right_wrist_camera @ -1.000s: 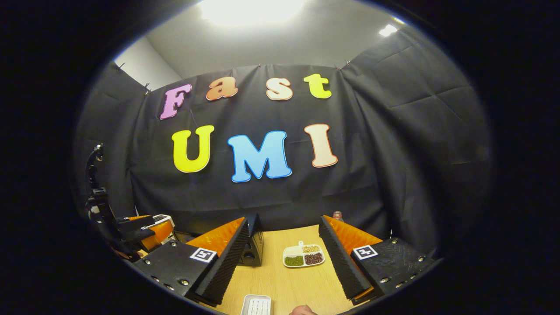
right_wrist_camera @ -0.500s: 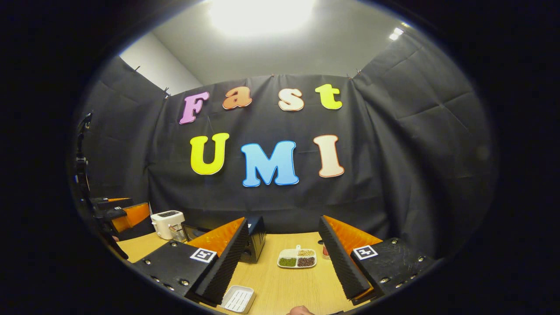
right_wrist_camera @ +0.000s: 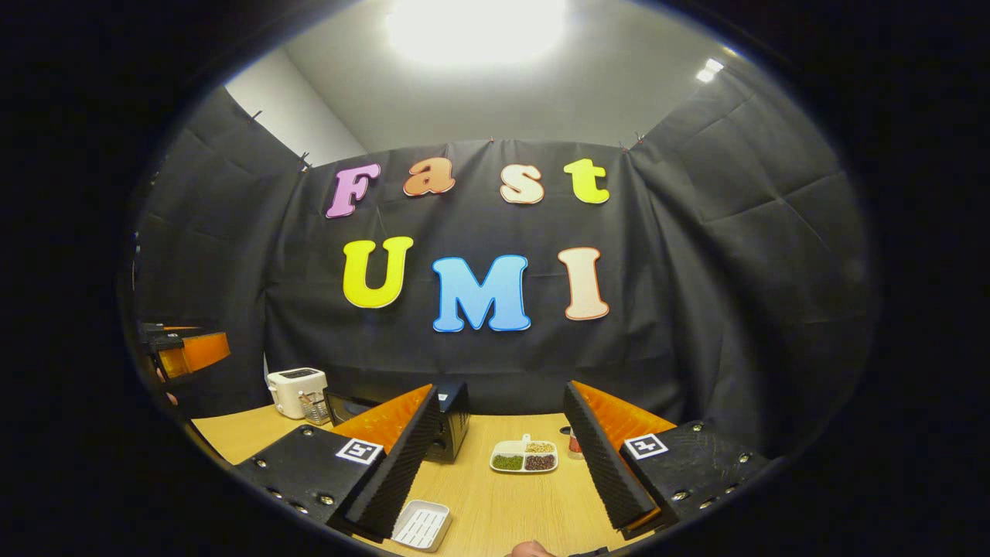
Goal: Open the electric oven with the left hand, put the food in, and close the electric oven.
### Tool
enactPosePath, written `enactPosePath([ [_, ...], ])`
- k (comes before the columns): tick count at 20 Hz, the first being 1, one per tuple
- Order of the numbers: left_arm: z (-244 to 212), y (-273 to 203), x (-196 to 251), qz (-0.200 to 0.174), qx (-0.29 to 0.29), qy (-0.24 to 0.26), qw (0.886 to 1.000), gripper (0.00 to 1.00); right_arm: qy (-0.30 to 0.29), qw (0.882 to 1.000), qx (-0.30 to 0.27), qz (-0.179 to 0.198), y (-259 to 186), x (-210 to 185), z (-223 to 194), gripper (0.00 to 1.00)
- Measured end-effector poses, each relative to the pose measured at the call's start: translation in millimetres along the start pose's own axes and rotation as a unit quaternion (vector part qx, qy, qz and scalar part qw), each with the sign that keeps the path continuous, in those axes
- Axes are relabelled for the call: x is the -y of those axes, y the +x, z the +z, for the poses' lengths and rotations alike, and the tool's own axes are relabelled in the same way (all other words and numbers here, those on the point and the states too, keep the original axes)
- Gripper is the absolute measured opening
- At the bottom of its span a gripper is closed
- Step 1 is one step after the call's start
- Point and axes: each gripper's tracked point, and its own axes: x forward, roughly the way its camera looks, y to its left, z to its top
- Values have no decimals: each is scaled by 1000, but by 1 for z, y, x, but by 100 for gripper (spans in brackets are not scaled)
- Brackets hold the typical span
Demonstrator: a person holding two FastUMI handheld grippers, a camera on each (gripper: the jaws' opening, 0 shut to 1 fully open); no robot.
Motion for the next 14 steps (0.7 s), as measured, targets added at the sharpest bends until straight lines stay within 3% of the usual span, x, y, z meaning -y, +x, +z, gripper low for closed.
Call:
enactPosePath([
  [10, 20, -6, -36, 3, 35, -1, 999, 99, -8, 1000, 17, 4, 7, -34, 24, 98],
  [13, 24, -11, -45, 4, 38, 0, 999, 95, -10, 1000, 21, 7, 7, -42, 29, 98],
  [14, 25, -11, -49, 5, 38, -3, 999, 99, -11, 1000, 21, 7, 8, -44, 30, 91],
])
